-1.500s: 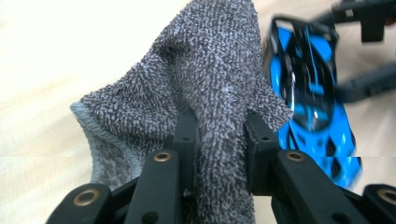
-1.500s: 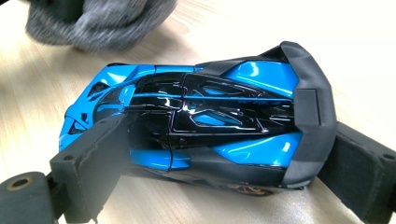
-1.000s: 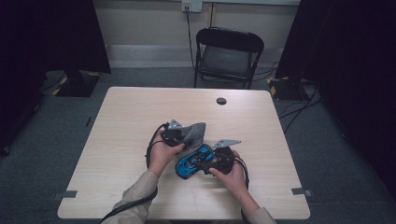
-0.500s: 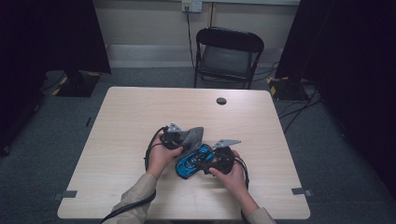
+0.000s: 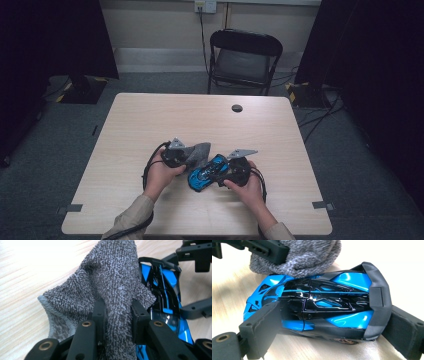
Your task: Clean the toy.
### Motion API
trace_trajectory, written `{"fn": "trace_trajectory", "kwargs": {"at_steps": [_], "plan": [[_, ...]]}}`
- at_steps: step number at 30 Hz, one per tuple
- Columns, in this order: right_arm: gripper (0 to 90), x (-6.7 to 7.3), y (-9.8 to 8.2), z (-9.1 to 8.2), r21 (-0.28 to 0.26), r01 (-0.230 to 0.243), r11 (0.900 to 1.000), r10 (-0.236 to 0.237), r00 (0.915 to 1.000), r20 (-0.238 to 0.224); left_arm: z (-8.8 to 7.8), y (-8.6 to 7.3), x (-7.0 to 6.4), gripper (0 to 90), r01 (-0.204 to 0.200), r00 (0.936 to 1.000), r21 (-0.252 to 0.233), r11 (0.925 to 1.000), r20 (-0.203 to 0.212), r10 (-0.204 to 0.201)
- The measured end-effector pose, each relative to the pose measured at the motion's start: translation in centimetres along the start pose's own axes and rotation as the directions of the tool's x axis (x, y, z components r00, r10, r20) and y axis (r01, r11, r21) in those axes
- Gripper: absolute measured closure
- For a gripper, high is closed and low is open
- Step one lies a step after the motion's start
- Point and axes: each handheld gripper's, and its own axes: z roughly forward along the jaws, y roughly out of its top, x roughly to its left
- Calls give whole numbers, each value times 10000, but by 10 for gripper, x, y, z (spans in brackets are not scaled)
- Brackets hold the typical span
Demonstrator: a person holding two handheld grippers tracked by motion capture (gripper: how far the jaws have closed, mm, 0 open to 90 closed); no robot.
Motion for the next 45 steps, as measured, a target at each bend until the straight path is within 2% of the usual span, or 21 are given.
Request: {"fn": "trace_trajectory", "kwargs": {"at_steps": [10,21,29,31,36,40,45], "plan": [[72,1,0,0,23,24,10000,-25,10000,23,-11,-10,2,703,168,9998,-22,9999,119,-168],[72,2,1,1,26,45,10000,-45,10000,-3,-25,-20,3,703,30,10000,5,10000,78,-30],[71,3,1,1,102,68,9999,-68,10000,2,-32,-23,4,704,155,9997,55,9999,206,-156],[72,4,1,1,107,67,9999,-67,10000,-5,-33,-21,5,704,157,9997,51,9999,159,-158],[72,4,1,1,97,67,9999,-67,10000,8,-26,-8,7,703,190,9998,-314,9993,-68,-192],[71,3,1,1,97,71,9999,-70,10000,-14,-13,7,4,702,190,9997,-570,9982,-135,-198],[72,3,1,1,81,77,9999,-76,10000,-42,13,30,-3,698,117,9998,-777,9969,-146,-128]]}}
